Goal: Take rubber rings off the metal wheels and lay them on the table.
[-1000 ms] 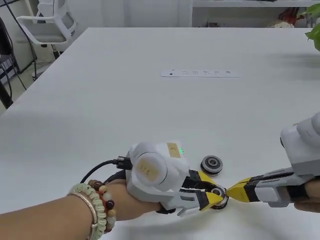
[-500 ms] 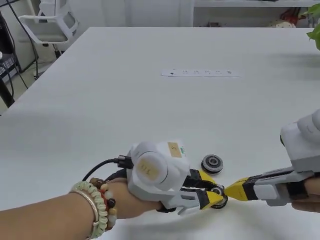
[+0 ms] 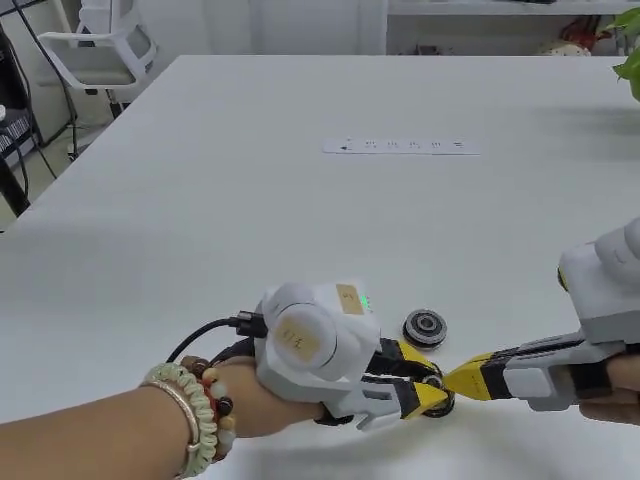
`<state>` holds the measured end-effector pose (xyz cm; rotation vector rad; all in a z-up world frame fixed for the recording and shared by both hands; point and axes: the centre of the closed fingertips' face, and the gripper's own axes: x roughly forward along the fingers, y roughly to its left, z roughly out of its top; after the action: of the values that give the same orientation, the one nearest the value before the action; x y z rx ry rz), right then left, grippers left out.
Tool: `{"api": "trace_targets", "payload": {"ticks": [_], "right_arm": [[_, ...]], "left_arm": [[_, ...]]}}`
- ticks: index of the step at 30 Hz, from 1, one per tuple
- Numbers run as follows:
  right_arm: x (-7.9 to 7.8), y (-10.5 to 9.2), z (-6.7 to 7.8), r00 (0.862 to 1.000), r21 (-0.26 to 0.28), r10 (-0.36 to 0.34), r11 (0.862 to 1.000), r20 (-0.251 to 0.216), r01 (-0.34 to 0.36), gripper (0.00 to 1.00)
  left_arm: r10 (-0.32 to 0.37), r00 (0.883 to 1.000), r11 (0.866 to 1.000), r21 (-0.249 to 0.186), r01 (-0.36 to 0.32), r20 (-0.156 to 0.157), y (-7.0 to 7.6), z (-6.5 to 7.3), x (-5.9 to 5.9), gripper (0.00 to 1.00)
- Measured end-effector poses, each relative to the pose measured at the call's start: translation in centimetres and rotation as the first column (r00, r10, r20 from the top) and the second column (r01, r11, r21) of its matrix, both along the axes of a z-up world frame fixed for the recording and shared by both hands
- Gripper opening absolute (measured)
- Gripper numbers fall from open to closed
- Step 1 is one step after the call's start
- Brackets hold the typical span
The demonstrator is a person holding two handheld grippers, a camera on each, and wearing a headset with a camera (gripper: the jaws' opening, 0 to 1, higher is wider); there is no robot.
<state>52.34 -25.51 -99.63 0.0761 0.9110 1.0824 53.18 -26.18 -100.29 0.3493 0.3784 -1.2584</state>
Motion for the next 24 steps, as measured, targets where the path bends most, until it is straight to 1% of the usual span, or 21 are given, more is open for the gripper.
{"api": "trace_targets", "payload": {"ticks": [1,2,4,5,7,10,11,12,14,16,17,18,20,21,22,23,24], "right_arm": [[0.2,-0.2,0.0,1.000,-0.010,-0.009,1.000,0.008,0.009,0.00],[0.4,-0.3,-0.1,1.000,-0.018,-0.013,1.000,0.013,0.013,0.00],[0.5,-0.5,-0.4,1.000,-0.039,-0.016,0.999,0.016,0.017,0.00],[0.4,-0.7,-0.8,1.000,-0.060,-0.014,0.998,0.014,0.015,0.00],[0.4,-0.8,-0.9,1.000,-0.069,-0.010,0.998,0.022,0.012,0.00],[0.4,-0.8,-0.8,1.000,-0.066,-0.014,0.998,0.015,0.015,0.00],[0.4,-0.8,-0.8,1.000,-0.067,-0.015,0.998,0.016,0.016,0.00],[0.4,-0.8,-0.8,1.000,-0.066,-0.018,0.998,0.012,0.019,0.00],[0.5,-0.8,-0.8,1.000,-0.067,-0.022,0.997,0.008,0.023,0.00],[0.5,-0.9,-0.8,1.000,-0.065,-0.028,0.997,0.001,0.028,0.00],[0.5,-0.9,-0.8,0.999,-0.060,-0.033,0.998,-0.009,0.032,0.00],[0.6,-0.9,-0.6,0.999,-0.052,-0.036,0.998,-0.012,0.035,0.00],[0.6,-0.9,-0.4,0.999,-0.041,-0.041,0.998,-0.013,0.041,0.00],[0.6,-0.9,-0.3,0.999,-0.039,-0.043,0.998,-0.011,0.042,0.00],[0.7,-0.9,-0.1,0.999,-0.034,-0.046,0.998,-0.008,0.045,0.00],[0.7,-0.9,0.0,0.999,-0.032,-0.048,0.998,-0.007,0.048,0.00],[0.7,-0.9,0.1,0.999,-0.029,-0.049,0.998,-0.004,0.049,0.00]], "left_arm": [[0.006,1.000,1.000,0.000,-0.006,-0.004,0.0,0.0,0.0,0.14],[0.007,1.000,1.000,0.003,-0.007,-0.001,-0.1,0.0,0.0,0.14],[0.011,1.000,1.000,0.002,-0.011,-0.007,-0.1,0.0,0.0,0.14],[0.011,1.000,1.000,0.003,-0.011,-0.009,-0.1,0.0,0.0,0.14],[0.011,1.000,1.000,0.006,-0.011,-0.016,-0.1,0.1,0.0,0.15],[0.015,0.998,1.000,0.022,-0.014,-0.053,0.0,0.3,-0.1,0.15],[0.003,0.998,1.000,0.029,-0.001,-0.055,0.1,0.4,-0.2,0.16],[0.002,0.998,1.000,0.030,0.000,-0.056,0.1,0.6,-0.3,0.19],[-0.007,0.998,1.000,0.013,0.007,-0.055,0.2,1.5,-0.4,0.27],[-0.018,0.998,1.000,-0.005,0.018,-0.065,0.2,2.3,-0.7,0.31],[-0.028,0.998,1.000,-0.002,0.028,-0.056,0.2,2.5,-0.7,0.32],[-0.039,0.999,0.999,0.017,0.040,-0.029,0.4,2.8,-0.6,0.32],[-0.058,0.998,0.998,0.034,0.058,0.002,0.6,3.6,-0.6,0.34],[-0.068,0.998,0.997,0.038,0.068,0.007,0.7,3.9,-0.8,0.36],[-0.079,0.997,0.996,0.038,0.079,0.017,0.8,4.5,-0.9,0.37],[-0.081,0.997,0.996,0.037,0.080,0.019,0.9,4.7,-0.9,0.40],[-0.087,0.996,0.996,0.040,0.086,0.023,1.1,5.3,-1.0,0.42]]}}
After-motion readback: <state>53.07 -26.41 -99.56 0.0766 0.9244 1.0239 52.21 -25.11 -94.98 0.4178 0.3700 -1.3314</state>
